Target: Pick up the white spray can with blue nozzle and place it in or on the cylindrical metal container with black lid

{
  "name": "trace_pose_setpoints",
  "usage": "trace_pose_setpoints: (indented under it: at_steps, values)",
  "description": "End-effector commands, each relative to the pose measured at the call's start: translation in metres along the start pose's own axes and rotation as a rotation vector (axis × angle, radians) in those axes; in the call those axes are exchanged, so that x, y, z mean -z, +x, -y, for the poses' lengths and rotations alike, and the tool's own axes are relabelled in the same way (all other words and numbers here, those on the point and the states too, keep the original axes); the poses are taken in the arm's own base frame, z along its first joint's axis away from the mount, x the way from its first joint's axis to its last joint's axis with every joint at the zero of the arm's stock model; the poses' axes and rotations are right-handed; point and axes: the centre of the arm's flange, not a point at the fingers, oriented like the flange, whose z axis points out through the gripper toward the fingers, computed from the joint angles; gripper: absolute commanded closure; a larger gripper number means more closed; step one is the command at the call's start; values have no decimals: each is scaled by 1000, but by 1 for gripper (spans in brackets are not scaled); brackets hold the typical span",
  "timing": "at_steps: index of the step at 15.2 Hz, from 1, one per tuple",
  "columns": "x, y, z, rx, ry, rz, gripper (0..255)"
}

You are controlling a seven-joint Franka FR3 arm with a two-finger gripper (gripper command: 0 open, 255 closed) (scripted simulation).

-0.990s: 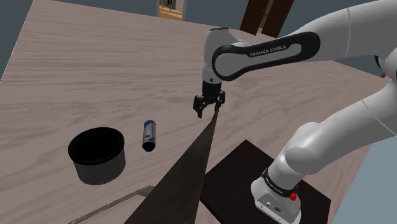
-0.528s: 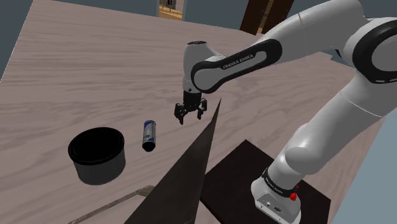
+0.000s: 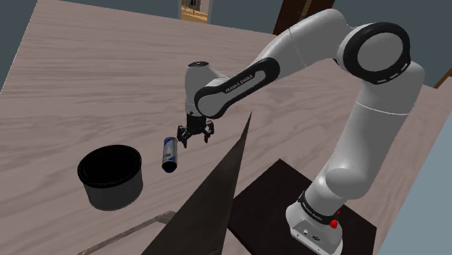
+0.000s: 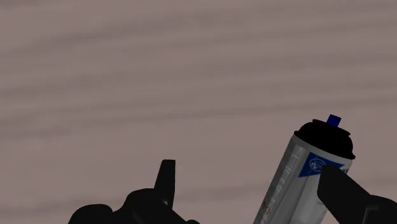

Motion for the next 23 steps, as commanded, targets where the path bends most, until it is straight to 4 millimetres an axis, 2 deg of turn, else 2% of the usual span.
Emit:
trace_pose_setpoints:
  at_steps: [1,10,17,23]
  values:
    - [-16,15,19,-14,3,-8,0]
    - [-75,76,91,-69,17,-40,0]
    - [-112,78,92,-69,17,-40,0]
    - [-115,78,92,-69,17,-40,0]
